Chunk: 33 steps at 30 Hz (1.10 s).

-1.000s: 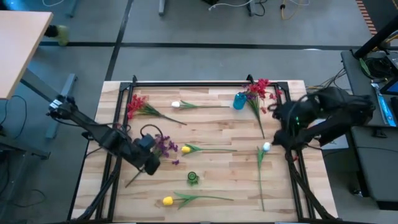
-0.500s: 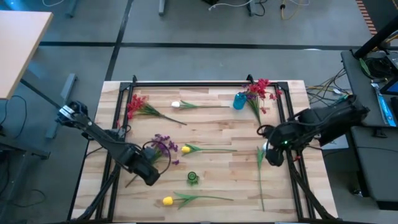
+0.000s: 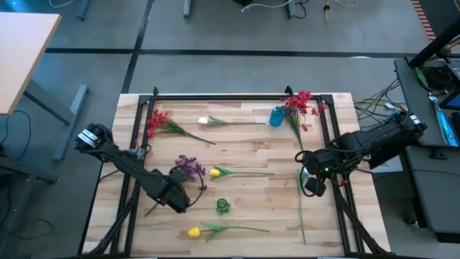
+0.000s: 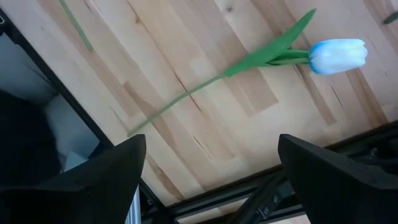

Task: Sort flowers into vase by color
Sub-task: Put the bottom purple flowers into the blue vase

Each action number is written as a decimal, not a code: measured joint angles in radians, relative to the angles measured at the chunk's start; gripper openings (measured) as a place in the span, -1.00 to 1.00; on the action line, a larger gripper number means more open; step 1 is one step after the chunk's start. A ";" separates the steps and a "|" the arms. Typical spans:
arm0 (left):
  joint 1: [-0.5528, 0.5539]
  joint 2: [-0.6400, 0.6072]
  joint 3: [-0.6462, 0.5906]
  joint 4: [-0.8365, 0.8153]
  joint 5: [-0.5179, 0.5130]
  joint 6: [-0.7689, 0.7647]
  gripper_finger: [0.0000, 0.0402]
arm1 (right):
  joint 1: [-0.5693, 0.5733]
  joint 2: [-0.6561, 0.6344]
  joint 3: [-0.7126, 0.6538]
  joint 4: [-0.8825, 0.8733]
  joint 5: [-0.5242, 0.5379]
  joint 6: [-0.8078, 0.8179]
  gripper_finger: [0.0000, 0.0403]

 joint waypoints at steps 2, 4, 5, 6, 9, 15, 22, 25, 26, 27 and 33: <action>0.008 0.015 -0.019 0.000 0.000 0.000 0.09 | 0.000 -0.004 0.000 0.004 -0.001 0.000 0.78; 0.013 0.022 -0.039 0.005 0.000 0.000 0.07 | 0.000 -0.010 0.000 0.004 -0.001 -0.001 0.78; 0.014 0.023 -0.047 0.011 0.000 0.000 0.06 | 0.000 -0.013 0.000 0.004 -0.001 -0.001 0.78; 0.014 0.022 -0.054 0.017 0.000 0.000 0.05 | 0.000 -0.017 0.000 0.004 -0.001 0.000 0.78; 0.014 0.008 -0.075 0.057 -0.001 0.000 0.02 | 0.000 -0.024 0.000 0.005 -0.001 0.004 0.78; 0.016 -0.003 -0.149 0.177 -0.004 0.000 -0.03 | 0.000 -0.028 0.000 0.025 0.000 0.005 0.78; 0.015 -0.007 -0.179 0.244 -0.002 0.000 -0.34 | 0.000 -0.028 0.000 0.028 0.000 0.007 0.78; 0.016 -0.007 -0.178 0.249 0.001 -0.003 -0.63 | 0.000 -0.028 0.000 0.034 0.008 -0.001 0.78; 0.015 -0.006 -0.178 0.245 0.001 -0.006 -0.74 | 0.000 -0.028 0.000 0.037 0.008 -0.006 0.78; 0.015 -0.006 -0.178 0.243 0.001 -0.008 -0.85 | 0.000 -0.028 -0.001 0.043 0.009 -0.011 0.78; 0.015 -0.020 -0.177 0.202 0.000 -0.020 -0.96 | 0.000 -0.028 -0.001 0.100 0.034 -0.053 0.78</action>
